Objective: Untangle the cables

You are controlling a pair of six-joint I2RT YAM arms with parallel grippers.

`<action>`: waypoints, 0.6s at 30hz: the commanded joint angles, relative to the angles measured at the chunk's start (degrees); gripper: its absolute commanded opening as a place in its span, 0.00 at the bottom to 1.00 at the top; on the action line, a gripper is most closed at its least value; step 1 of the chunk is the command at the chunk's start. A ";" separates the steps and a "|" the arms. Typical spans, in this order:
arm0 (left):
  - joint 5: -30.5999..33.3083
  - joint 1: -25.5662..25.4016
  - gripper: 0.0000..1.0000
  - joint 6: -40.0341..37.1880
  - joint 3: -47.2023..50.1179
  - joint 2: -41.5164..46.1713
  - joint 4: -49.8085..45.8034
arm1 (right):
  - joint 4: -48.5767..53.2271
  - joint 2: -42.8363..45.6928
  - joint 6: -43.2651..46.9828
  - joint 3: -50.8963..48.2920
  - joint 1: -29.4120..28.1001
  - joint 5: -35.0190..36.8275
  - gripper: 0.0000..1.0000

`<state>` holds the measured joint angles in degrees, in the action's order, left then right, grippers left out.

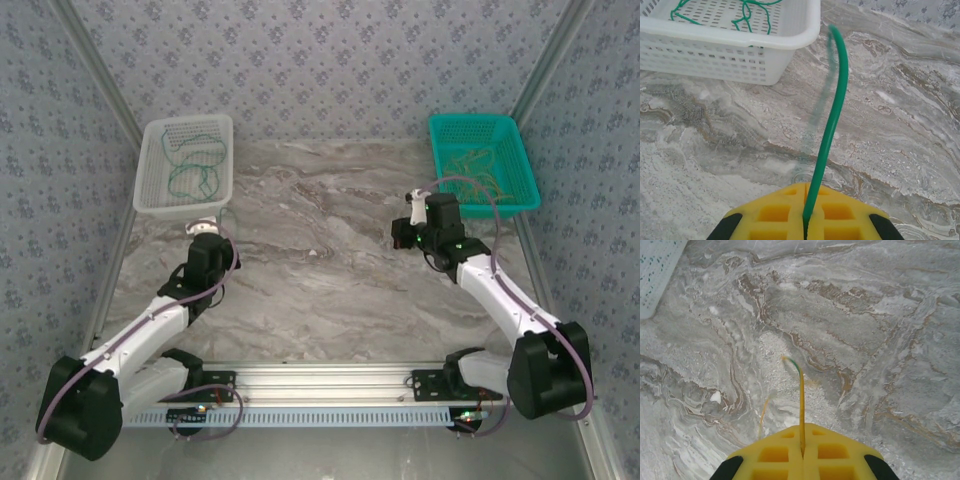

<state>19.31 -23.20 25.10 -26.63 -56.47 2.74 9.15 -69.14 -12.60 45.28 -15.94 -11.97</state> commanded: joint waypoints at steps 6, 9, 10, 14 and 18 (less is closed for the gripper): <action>0.15 0.44 0.00 -2.25 -6.50 1.04 -2.26 | -5.17 -2.85 1.64 -2.37 -3.99 0.76 0.00; 1.27 1.12 0.00 -3.37 -9.35 0.14 -3.37 | -11.33 -4.51 2.16 -5.44 -6.47 2.63 0.00; 0.72 1.95 0.00 -3.59 -10.55 -0.11 -3.89 | -12.49 -5.16 2.53 -5.96 -7.61 4.09 0.00; -3.10 5.96 0.00 -4.39 -16.18 -1.46 -6.53 | -15.85 -6.59 3.76 -7.24 -10.81 6.48 0.00; -3.68 9.08 0.00 -7.21 -22.86 -3.65 -9.57 | -16.30 -6.28 3.90 -7.50 -11.48 7.20 0.00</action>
<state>17.15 -15.84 20.93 -44.60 -59.16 -3.99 -3.73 -75.88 -9.91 37.95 -27.35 -7.29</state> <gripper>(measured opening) 0.056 0.068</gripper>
